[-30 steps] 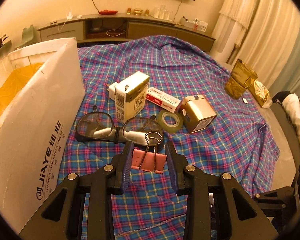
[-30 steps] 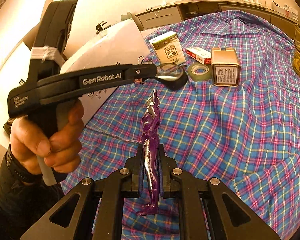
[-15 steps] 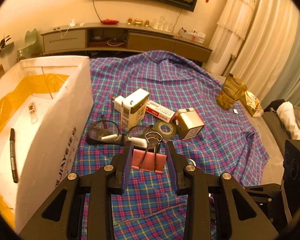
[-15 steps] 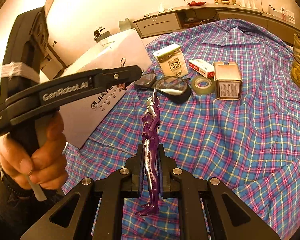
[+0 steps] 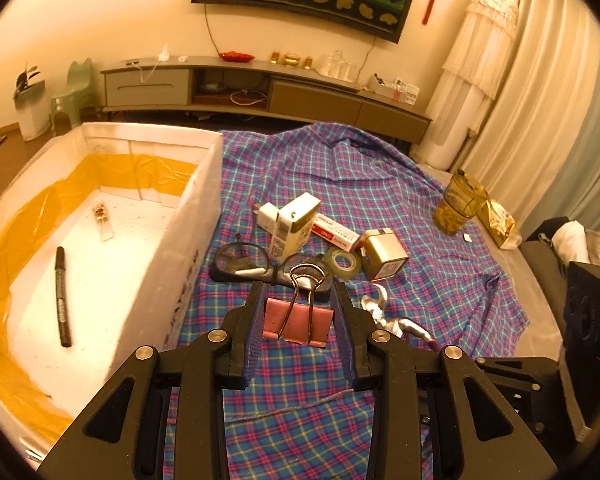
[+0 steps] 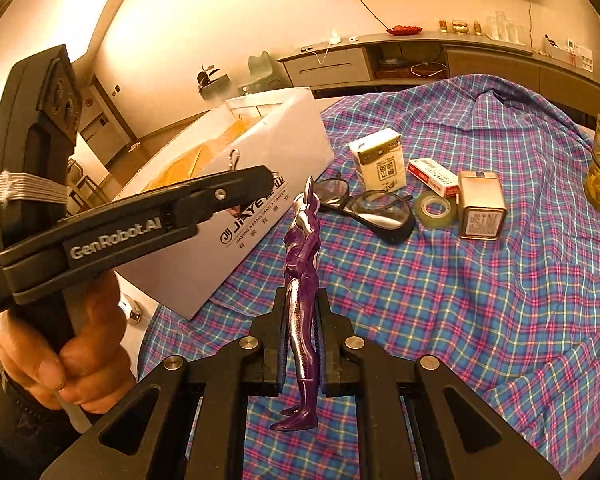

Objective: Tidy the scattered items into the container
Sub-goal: 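Carry the figurine and binder clip with both grippers over the white box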

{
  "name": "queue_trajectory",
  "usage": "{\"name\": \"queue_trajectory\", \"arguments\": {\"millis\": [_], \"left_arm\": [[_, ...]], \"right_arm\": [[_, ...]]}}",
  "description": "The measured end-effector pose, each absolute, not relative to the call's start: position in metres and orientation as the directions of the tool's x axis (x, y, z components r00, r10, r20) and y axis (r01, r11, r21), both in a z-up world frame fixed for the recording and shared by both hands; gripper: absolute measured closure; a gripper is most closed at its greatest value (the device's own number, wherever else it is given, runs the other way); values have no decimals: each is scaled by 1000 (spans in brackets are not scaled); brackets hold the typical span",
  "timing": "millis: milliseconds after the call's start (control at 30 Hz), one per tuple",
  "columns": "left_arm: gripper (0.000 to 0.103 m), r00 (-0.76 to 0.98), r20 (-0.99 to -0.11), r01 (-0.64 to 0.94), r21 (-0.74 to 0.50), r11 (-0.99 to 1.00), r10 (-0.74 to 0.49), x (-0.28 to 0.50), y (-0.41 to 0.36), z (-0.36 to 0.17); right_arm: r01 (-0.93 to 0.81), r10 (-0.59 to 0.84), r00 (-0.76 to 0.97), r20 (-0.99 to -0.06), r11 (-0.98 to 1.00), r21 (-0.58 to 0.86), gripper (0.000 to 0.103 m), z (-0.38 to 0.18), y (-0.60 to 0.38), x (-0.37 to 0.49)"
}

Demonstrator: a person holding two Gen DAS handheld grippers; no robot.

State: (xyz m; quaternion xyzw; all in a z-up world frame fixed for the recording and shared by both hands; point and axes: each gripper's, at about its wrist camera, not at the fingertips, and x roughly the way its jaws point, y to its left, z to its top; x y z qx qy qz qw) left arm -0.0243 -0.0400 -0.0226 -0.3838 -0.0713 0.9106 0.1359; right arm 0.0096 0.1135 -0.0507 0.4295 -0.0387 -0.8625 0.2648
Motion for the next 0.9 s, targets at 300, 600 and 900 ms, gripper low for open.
{"name": "queue_trajectory", "arguments": {"millis": [300, 600, 900], "left_arm": [[69, -703, -642, -175, -261, -949, 306, -6, -67, -5], [69, -736, -596, -152, -317, -936, 322, 5, -95, 11], [69, -751, -567, -121, -383, -916, 337, 10, -122, 17]], "right_arm": [[438, -487, -506, -712, -856, 274, 91, -39, 91, 16], [468, -470, -546, -694, -858, 212, 91, -22, 68, 33], [477, -479, -570, -667, -854, 206, 91, 2, 53, 34]]}}
